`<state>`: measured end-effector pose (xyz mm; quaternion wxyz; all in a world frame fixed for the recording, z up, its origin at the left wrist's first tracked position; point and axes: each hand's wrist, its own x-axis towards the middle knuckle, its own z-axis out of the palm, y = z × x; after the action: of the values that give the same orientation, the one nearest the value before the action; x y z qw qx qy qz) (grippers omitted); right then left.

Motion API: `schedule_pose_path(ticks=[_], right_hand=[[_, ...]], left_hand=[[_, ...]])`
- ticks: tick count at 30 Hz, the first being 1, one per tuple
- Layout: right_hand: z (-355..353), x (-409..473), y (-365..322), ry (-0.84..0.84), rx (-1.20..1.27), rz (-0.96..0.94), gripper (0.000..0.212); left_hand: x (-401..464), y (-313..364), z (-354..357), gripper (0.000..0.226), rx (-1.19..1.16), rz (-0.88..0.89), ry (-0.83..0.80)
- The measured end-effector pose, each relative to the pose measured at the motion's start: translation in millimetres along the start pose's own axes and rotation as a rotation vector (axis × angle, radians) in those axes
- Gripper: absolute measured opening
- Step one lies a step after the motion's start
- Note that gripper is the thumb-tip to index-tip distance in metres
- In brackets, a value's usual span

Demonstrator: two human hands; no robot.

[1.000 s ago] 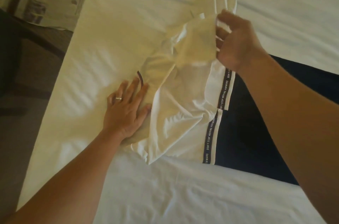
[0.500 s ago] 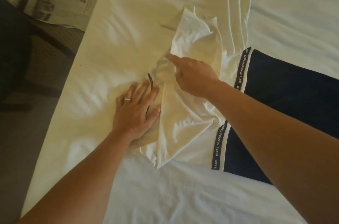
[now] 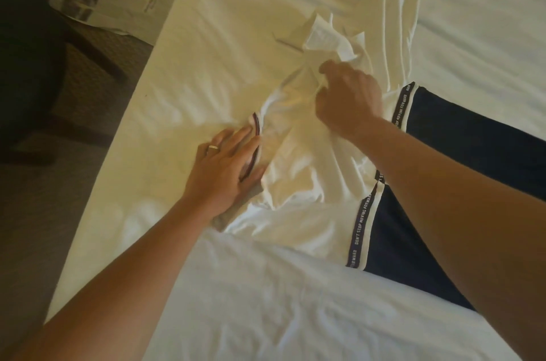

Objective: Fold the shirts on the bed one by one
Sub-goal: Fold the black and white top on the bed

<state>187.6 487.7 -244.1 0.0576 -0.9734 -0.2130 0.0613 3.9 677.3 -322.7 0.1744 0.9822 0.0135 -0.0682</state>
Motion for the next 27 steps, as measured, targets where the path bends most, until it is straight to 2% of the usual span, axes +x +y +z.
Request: schedule_pose_path(ticks=[2,4,5,7,10,12,14,17,19,20,24,27], right_hand=[[7,-24,-17,-0.103,0.097,-0.187,0.043],[16,-44,-32,-0.398,0.155,-0.316,0.04],[22,-50,-36,-0.532,0.13,-0.337,0.036],[30,-54,-36,-0.64,0.087,-0.308,0.02],[33,-46,-29,-0.559,0.188,-0.167,0.002],[29,-43,-20,-0.448,0.259,-0.018,0.002],[25,-49,-13,-0.344,0.274,0.073,0.011],[21,-67,-21,-0.346,0.279,-0.027,0.031],[18,-77,-37,-0.454,0.277,-0.127,0.039],[18,-79,-44,-0.507,0.26,-0.162,0.042],[22,-82,-60,-0.559,0.153,-0.235,0.046],[24,-78,-66,-0.568,0.098,-0.226,0.034]], left_hand=[[-3,-9,-4,0.063,0.034,0.057,0.009],[-7,-17,-4,0.063,0.082,0.099,0.006],[-7,-19,-3,0.063,0.098,0.111,-0.005],[-8,-20,-2,0.064,0.104,0.106,-0.018],[-7,-19,0,0.061,0.101,0.119,-0.005],[-9,-17,-2,0.059,0.131,0.119,0.009],[-15,-12,-9,0.063,0.104,-0.017,0.005],[-45,3,-18,0.048,-0.019,-0.241,0.116],[-73,10,-21,0.028,-0.132,-0.269,0.218],[-87,13,-21,0.025,-0.193,-0.278,0.208],[-122,17,-10,0.043,-0.226,-0.302,0.063],[-124,12,-4,0.045,-0.223,-0.327,0.057]])
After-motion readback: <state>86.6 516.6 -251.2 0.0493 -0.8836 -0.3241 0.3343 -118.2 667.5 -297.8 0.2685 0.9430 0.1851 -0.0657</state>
